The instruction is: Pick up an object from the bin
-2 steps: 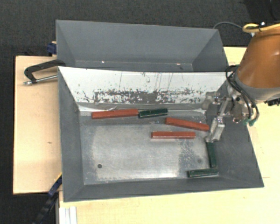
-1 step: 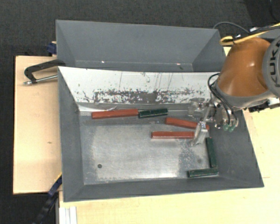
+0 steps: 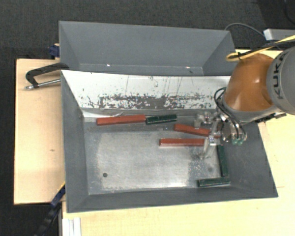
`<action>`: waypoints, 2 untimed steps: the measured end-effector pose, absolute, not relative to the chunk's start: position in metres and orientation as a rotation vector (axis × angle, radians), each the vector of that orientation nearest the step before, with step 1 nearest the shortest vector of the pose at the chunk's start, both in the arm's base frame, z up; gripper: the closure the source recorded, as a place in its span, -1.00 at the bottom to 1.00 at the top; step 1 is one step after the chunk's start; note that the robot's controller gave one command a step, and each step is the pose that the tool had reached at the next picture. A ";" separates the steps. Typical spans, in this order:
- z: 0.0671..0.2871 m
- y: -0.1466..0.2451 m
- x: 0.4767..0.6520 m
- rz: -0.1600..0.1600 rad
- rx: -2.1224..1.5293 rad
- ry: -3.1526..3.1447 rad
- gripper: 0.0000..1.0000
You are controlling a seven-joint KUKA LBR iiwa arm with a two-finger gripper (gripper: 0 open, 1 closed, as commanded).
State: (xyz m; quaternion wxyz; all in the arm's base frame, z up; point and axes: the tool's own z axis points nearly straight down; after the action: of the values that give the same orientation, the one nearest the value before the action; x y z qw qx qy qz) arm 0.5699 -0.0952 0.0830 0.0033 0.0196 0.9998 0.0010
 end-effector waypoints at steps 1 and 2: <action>0.068 -0.097 0.581 -0.003 0.046 3.137 -1.00; 0.072 -0.091 0.603 0.001 0.236 3.126 1.00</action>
Offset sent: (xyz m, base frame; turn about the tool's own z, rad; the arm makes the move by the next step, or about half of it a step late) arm 0.0310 0.0039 -0.0126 0.1122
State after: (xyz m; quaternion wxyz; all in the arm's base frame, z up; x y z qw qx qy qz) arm 0.6027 -0.0908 0.0720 0.0032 0.0753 0.9972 0.0002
